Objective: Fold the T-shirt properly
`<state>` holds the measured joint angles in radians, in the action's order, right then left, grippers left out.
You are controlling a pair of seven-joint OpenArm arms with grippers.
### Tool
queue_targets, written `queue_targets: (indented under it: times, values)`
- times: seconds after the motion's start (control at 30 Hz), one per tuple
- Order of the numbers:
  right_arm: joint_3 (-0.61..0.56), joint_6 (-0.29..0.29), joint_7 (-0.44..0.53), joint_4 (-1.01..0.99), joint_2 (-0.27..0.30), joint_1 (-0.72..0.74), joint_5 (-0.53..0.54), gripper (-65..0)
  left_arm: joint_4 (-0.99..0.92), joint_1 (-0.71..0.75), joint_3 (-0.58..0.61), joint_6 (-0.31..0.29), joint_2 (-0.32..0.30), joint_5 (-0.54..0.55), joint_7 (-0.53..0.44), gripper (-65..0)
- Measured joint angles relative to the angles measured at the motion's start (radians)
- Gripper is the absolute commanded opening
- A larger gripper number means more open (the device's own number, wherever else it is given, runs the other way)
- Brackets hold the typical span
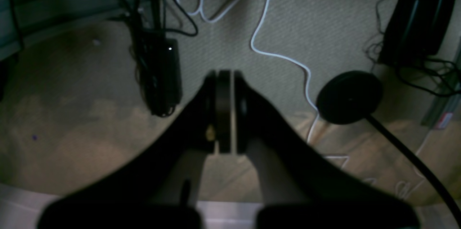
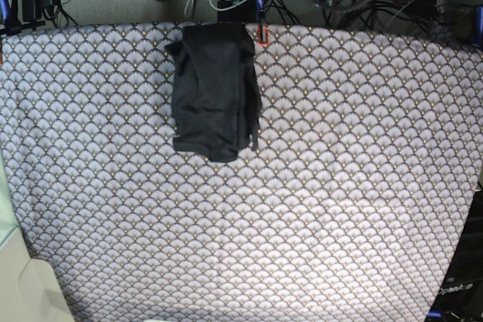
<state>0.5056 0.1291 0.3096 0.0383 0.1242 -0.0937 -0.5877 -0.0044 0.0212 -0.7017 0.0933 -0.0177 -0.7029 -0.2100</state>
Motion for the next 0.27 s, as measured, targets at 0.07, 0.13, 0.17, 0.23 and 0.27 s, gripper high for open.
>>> queue_targets:
  times: [0.07,0.13,0.17,0.23,0.27]
  values:
    - [0.000,-0.003,-0.001,0.000,0.000,0.008,0.000,-65.0,0.000,-0.004,0.000,-0.008,0.002,0.000,-0.001,-65.0]
    - [0.000,-0.003,0.001,0.000,0.000,0.014,0.000,-65.0,0.002,-0.008,0.000,-0.002,-0.001,0.000,-0.002,-65.0]
    - [0.000,-0.003,0.002,0.001,0.000,0.016,0.000,-65.0,0.005,-0.009,0.000,-0.002,-0.002,0.000,-0.002,-65.0]
    - [0.000,-0.003,0.001,0.000,0.001,0.015,0.000,-65.0,0.005,-0.010,0.000,-0.002,-0.002,0.000,-0.004,-65.0]
    - [0.000,-0.003,0.001,0.000,0.000,0.013,0.000,-65.0,0.005,-0.008,0.000,-0.002,-0.002,0.000,-0.004,-65.0]
